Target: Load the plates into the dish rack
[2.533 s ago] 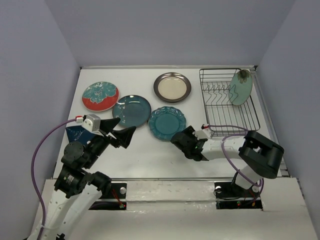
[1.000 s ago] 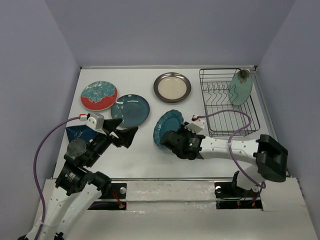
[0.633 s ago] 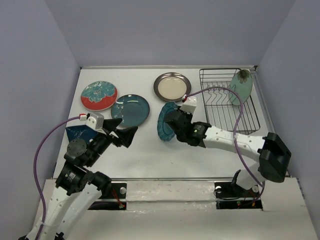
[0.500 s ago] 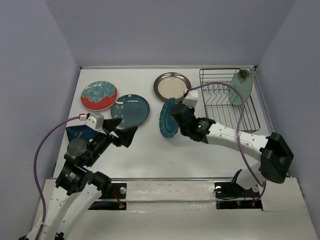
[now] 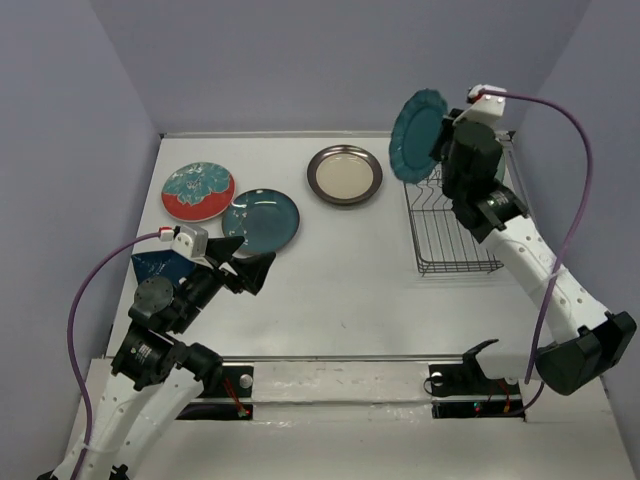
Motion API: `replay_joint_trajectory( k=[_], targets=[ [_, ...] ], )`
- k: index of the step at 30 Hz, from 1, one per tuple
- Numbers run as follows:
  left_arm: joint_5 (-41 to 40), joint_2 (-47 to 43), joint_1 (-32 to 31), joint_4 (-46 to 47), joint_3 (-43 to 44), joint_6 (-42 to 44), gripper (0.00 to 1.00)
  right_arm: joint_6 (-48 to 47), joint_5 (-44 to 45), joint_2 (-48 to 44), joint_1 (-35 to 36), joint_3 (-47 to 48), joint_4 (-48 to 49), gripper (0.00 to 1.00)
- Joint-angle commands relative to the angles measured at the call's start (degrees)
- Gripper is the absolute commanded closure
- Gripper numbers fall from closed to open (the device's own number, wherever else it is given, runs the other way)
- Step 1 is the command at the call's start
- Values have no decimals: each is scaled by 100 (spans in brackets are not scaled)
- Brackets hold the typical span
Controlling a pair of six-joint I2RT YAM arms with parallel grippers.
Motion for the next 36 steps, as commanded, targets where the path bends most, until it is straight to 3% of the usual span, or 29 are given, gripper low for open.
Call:
replay_joint_trajectory(
  k=[1,10,16,36],
  targets=[
    [127,-15,25,261,260,45,1,-1599,-154,-110,-843,946,1141,93],
    [127,28,7,253,260,54,1,-3016,-1559,707,-2507,1676,1090,93],
    [100,64,-37,261,260,63,1,-3028,-1780,1121,-3052,1580,983,93],
    [74,143,-45,261,260,81,1,-2728,-2115,1587,-3404,938,1036,93]
  ],
)
